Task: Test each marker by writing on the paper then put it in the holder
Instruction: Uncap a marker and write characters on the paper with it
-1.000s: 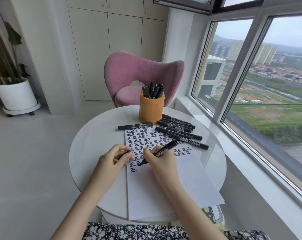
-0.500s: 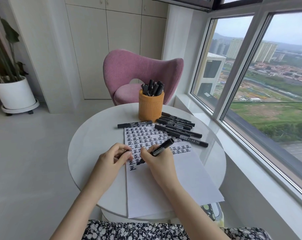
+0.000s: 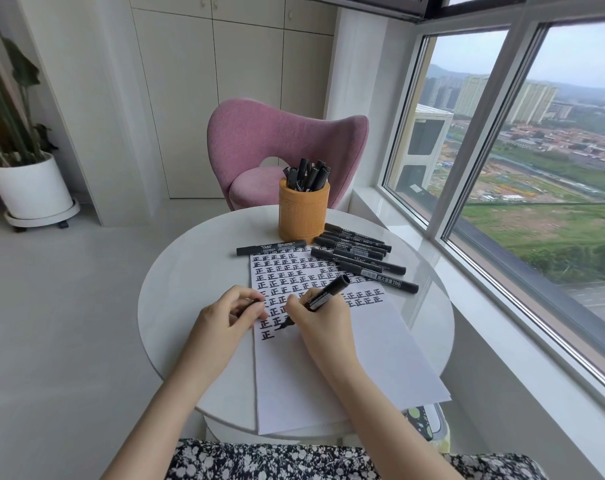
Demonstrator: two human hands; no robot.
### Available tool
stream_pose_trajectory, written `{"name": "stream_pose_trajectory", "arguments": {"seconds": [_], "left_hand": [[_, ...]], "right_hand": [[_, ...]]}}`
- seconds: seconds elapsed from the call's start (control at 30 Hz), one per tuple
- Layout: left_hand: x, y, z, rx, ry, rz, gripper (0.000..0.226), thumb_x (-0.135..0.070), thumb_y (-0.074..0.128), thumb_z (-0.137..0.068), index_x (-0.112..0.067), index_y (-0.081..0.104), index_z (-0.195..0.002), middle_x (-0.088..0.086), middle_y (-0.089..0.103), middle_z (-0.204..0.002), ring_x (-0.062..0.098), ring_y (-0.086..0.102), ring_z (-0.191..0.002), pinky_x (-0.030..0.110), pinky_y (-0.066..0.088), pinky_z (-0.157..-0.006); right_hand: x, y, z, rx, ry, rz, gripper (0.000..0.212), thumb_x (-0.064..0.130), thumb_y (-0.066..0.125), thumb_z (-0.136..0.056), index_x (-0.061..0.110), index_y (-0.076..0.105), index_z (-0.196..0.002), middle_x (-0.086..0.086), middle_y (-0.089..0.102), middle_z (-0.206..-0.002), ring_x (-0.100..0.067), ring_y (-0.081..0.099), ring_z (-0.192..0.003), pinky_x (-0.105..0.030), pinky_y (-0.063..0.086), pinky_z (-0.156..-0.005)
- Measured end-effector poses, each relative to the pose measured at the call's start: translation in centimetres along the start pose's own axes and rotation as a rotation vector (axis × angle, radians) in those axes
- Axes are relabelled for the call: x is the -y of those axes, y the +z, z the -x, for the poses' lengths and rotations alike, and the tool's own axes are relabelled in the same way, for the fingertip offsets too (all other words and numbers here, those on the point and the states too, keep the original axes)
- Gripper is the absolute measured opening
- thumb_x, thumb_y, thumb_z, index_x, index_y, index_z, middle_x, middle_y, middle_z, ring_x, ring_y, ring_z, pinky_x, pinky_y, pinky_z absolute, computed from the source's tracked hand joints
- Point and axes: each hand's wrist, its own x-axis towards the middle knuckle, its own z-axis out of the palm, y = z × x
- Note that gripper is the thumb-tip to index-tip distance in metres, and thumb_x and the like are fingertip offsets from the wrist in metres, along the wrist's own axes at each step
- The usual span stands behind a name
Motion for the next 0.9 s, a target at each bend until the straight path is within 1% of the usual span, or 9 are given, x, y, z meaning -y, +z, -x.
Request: {"name": "stream_pose_trajectory", "arguments": {"seconds": [0.07, 0.2, 0.37, 0.53, 0.73, 0.9], "left_hand": [[-0.02, 0.01, 0.00, 0.001, -0.002, 0.001, 0.005, -0.015, 0.058, -0.090, -0.018, 0.061, -0.094, -0.008, 0.073, -0.084, 0.005, 0.069, -0.081, 0.029, 0.051, -0.084], [-0.06, 0.01, 0.02, 0.004, -0.005, -0.001, 0.006, -0.015, 0.058, -0.091, -0.018, 0.061, -0.094, -0.009, 0.073, -0.084, 0.004, 0.068, -0.082, 0.029, 0.051, -0.085], [0.01, 0.05, -0.07, -0.003, -0.008, -0.008, 0.006, -0.015, 0.058, -0.091, -0.019, 0.061, -0.094, -0.010, 0.073, -0.082, 0.003, 0.068, -0.080, 0.030, 0.051, -0.084], [0.06, 0.04, -0.04, -0.004, -0.007, -0.007, 0.005, -0.015, 0.058, -0.090, -0.019, 0.061, -0.094, -0.011, 0.073, -0.082, 0.004, 0.068, -0.080, 0.031, 0.052, -0.084], [0.06, 0.11, -0.08, -0.007, -0.002, 0.000, 0.006, -0.014, 0.058, -0.090, -0.018, 0.062, -0.093, -0.010, 0.073, -0.082, 0.004, 0.068, -0.080, 0.031, 0.052, -0.083], [0.05, 0.09, -0.08, -0.006, 0.004, -0.003, 0.007, -0.014, 0.058, -0.090, -0.019, 0.062, -0.093, -0.010, 0.073, -0.082, 0.004, 0.068, -0.080, 0.028, 0.052, -0.082]], "right_hand": [[-0.06, 0.03, -0.04, -0.005, -0.001, -0.008, 0.027, 0.015, 0.060, -0.082, 0.012, 0.044, -0.060, -0.001, 0.035, -0.054, -0.013, 0.030, -0.054, -0.026, 0.024, -0.049], [-0.04, -0.05, -0.04, -0.014, 0.001, -0.034, 0.028, 0.014, 0.060, -0.082, 0.010, 0.043, -0.059, 0.000, 0.034, -0.053, -0.012, 0.029, -0.054, -0.026, 0.024, -0.050], [-0.03, 0.01, -0.09, -0.006, 0.008, -0.032, 0.033, 0.016, 0.060, -0.081, -0.004, 0.044, -0.061, -0.001, 0.036, -0.053, -0.012, 0.030, -0.054, -0.027, 0.026, -0.051], [-0.11, 0.10, -0.04, 0.008, 0.003, 0.005, 0.035, 0.020, 0.061, -0.082, -0.003, 0.044, -0.062, -0.003, 0.039, -0.054, -0.014, 0.033, -0.055, -0.031, 0.030, -0.054], [-0.12, 0.03, 0.05, 0.026, -0.017, 0.032, 0.028, 0.015, 0.059, -0.077, -0.005, 0.044, -0.064, -0.005, 0.040, -0.056, -0.013, 0.032, -0.055, -0.031, 0.027, -0.053], [-0.09, -0.02, 0.02, 0.023, -0.013, 0.014, 0.028, 0.014, 0.059, -0.077, -0.008, 0.046, -0.066, -0.006, 0.041, -0.057, -0.013, 0.033, -0.055, -0.031, 0.027, -0.053]]}}
